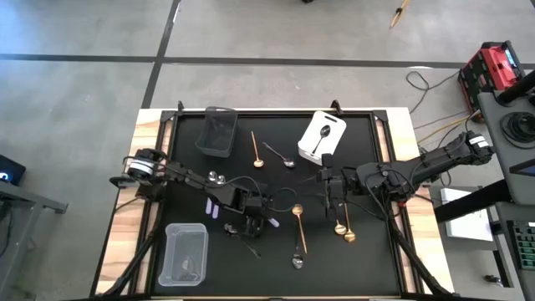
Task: Sort silverware by color (type)
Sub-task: Put the purple spoon into the transparent bin
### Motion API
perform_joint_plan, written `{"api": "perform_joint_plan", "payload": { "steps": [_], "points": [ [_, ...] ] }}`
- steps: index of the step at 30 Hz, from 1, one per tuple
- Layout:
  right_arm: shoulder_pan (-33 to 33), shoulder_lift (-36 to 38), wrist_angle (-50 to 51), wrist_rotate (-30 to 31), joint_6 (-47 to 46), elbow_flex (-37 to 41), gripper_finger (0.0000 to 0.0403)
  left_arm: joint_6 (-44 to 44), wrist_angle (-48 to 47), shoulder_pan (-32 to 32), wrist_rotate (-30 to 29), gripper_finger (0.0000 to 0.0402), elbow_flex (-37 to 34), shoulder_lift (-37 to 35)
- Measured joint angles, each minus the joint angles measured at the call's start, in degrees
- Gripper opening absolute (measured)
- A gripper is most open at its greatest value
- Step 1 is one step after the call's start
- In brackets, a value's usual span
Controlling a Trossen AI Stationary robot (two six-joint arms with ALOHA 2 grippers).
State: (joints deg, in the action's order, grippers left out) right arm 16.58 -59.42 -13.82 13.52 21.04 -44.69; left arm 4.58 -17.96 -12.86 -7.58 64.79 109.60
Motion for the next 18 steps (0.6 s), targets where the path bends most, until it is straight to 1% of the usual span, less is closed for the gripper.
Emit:
{"api": "perform_joint_plan", "payload": {
  "steps": [7,10,18],
  "points": [
    [0.0,0.0,0.1,0.0,0.0,0.0,0.0118,5.8,-0.1,-0.2,1.5,0.0162,0.0,-0.1],
    [0.0,0.0,0.1,0.0,0.0,0.0,0.0118,6.6,-0.4,-0.1,2.5,0.0152,0.0,-0.2],
    [0.0,0.0,0.1,0.0,0.0,0.0,0.0118,6.9,-0.6,-0.2,2.7,0.0115,0.0,-0.2]
  ]
}}
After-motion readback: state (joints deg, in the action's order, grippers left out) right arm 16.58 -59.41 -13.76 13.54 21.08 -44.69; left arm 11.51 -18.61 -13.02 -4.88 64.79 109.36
